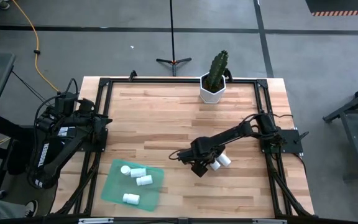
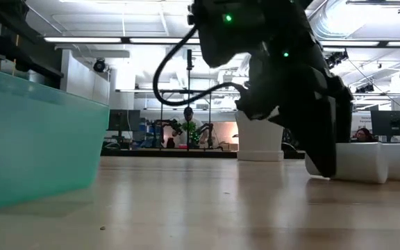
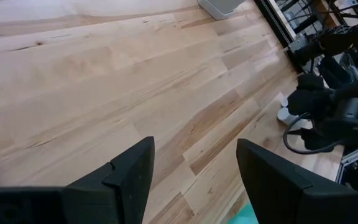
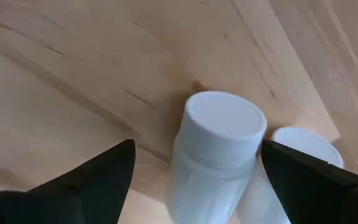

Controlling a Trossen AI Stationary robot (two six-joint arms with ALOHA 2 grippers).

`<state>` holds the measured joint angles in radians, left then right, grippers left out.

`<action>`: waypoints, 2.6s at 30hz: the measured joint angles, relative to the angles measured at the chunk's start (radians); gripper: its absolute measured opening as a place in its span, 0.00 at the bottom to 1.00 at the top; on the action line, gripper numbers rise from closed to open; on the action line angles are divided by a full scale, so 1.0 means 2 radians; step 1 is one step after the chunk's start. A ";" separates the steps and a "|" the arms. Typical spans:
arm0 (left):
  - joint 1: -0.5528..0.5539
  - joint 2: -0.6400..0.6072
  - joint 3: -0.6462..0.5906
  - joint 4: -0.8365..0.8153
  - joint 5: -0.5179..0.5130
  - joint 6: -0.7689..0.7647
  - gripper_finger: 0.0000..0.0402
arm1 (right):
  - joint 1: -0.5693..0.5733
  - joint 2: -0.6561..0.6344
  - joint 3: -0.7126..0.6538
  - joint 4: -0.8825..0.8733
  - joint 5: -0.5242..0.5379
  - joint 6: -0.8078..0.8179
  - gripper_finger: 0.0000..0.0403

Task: Pick and place pill bottles into a basket
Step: Put the white pill bottle into the green bin

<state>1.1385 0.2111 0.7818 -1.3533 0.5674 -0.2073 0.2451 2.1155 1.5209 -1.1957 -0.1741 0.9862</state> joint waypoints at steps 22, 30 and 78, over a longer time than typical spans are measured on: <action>0.000 0.000 0.000 0.000 0.000 0.000 0.65 | 0.000 -0.001 -0.016 0.084 -0.003 0.010 0.36; 0.000 0.000 0.000 0.000 0.000 0.000 0.65 | 0.000 -0.001 -0.016 0.084 -0.003 0.004 0.36; 0.000 0.000 0.000 0.001 0.000 0.011 0.65 | 0.043 0.000 0.097 0.447 0.302 -0.127 0.36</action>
<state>1.1386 0.2111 0.7818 -1.3506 0.5678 -0.1846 0.3321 2.1155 1.7157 -0.3026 0.4304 0.7324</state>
